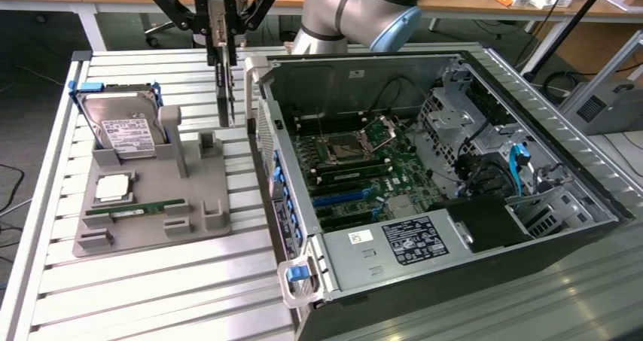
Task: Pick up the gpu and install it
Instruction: 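Pick up the gpu and move the gpu toward the slot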
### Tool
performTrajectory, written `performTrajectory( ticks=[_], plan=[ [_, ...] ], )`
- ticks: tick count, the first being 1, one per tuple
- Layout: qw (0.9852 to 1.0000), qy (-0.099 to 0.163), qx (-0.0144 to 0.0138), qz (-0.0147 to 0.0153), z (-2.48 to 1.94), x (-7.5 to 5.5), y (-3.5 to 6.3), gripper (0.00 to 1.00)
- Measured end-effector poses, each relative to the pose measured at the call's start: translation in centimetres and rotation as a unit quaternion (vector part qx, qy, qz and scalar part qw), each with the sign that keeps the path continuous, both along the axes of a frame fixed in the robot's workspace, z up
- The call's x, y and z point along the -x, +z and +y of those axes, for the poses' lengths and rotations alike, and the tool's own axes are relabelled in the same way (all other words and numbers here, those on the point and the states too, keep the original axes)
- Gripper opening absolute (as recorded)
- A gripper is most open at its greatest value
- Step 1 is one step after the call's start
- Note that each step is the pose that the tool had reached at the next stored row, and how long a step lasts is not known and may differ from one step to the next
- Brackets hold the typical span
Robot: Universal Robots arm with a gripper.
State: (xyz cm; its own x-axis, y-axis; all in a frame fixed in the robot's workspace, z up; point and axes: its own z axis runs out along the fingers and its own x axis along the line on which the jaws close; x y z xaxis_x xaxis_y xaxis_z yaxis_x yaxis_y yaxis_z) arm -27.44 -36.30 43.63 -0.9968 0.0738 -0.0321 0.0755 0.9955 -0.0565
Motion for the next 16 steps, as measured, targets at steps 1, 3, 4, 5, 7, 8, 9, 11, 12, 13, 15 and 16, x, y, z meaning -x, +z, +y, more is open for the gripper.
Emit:
performTrajectory(
  ticks=[1,3,4,5,7,8,9,11,12,13,15,16],
  plan=[
    [1.0000,0.000,0.0001,0.0000,0.00,-0.03,0.00,0.27],
    [1.0000,0.000,0.0002,0.0000,0.00,-0.08,0.00,0.27],
    [1.0000,0.000,0.0003,0.0000,0.00,-0.11,0.00,0.27],
    [1.0000,0.000,0.0004,0.0000,0.00,-0.15,0.00,0.27],
    [1.0000,0.000,0.0006,0.0000,0.00,-0.22,0.00,0.27],
    [1.0000,0.000,0.0006,0.0000,0.00,-0.25,0.00,0.27],
    [1.0000,0.000,0.0007,0.0000,0.00,-0.28,0.00,0.27],
    [1.0000,0.000,0.0008,0.0000,0.00,-0.36,0.00,0.27],
    [1.0000,0.000,0.0009,0.0000,0.00,-0.39,0.00,0.27],
    [1.0000,0.000,0.0009,0.0000,0.00,-0.43,0.00,0.27],
    [1.0000,0.000,0.0011,0.0000,0.00,-0.49,0.00,0.27],
    [1.0000,0.000,0.0011,0.0000,0.00,-0.52,0.00,0.27]
  ],
)
